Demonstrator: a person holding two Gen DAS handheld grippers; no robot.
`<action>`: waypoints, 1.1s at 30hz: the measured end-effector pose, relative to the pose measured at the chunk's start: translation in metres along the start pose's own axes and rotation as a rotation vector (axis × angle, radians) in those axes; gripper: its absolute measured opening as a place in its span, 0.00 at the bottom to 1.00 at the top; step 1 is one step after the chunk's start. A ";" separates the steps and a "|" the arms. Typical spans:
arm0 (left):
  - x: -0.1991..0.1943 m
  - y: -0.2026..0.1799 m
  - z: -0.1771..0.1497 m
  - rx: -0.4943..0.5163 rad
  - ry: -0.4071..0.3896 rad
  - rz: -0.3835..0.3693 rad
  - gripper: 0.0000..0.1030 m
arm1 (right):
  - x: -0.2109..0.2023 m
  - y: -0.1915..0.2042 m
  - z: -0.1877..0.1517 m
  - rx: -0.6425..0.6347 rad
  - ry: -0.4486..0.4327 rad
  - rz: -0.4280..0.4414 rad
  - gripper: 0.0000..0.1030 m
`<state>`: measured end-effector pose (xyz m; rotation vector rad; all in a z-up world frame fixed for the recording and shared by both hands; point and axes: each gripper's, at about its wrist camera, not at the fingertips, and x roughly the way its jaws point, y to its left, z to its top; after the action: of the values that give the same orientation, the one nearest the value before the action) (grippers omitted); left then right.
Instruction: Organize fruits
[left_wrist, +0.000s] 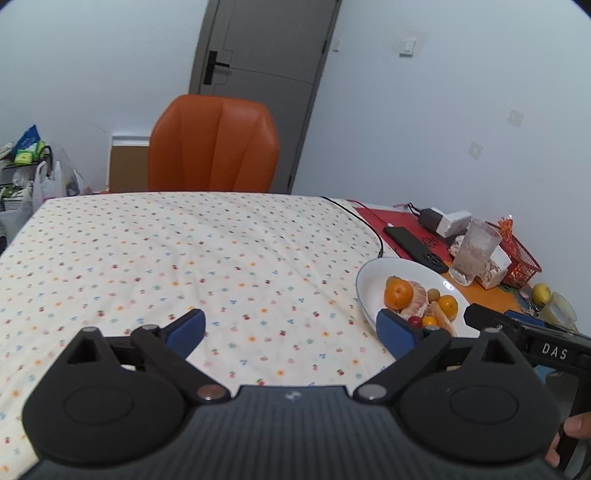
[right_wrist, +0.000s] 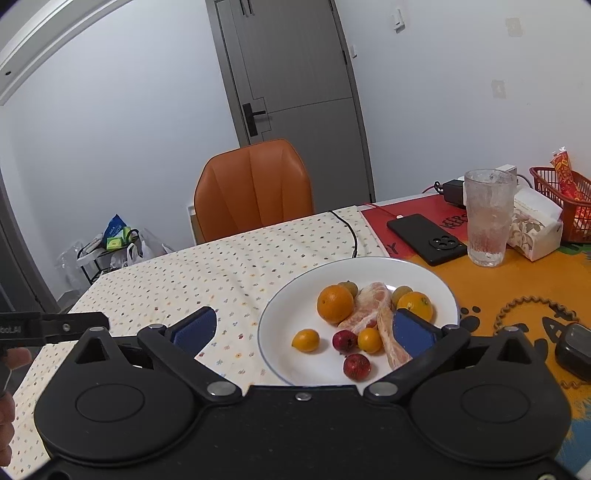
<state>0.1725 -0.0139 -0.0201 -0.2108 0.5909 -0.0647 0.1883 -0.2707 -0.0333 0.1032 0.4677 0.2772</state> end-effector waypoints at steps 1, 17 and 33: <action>-0.005 0.001 -0.001 -0.005 -0.006 0.002 0.97 | -0.002 0.001 -0.001 -0.001 0.001 0.001 1.00; -0.081 0.006 -0.015 0.005 -0.079 0.084 1.00 | -0.049 0.022 -0.003 -0.003 -0.004 0.032 1.00; -0.154 0.002 -0.034 0.052 -0.094 0.168 1.00 | -0.110 0.049 -0.016 -0.026 -0.006 0.007 1.00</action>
<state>0.0264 0.0003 0.0361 -0.1127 0.5104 0.0920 0.0756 -0.2543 0.0081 0.0805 0.4580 0.2891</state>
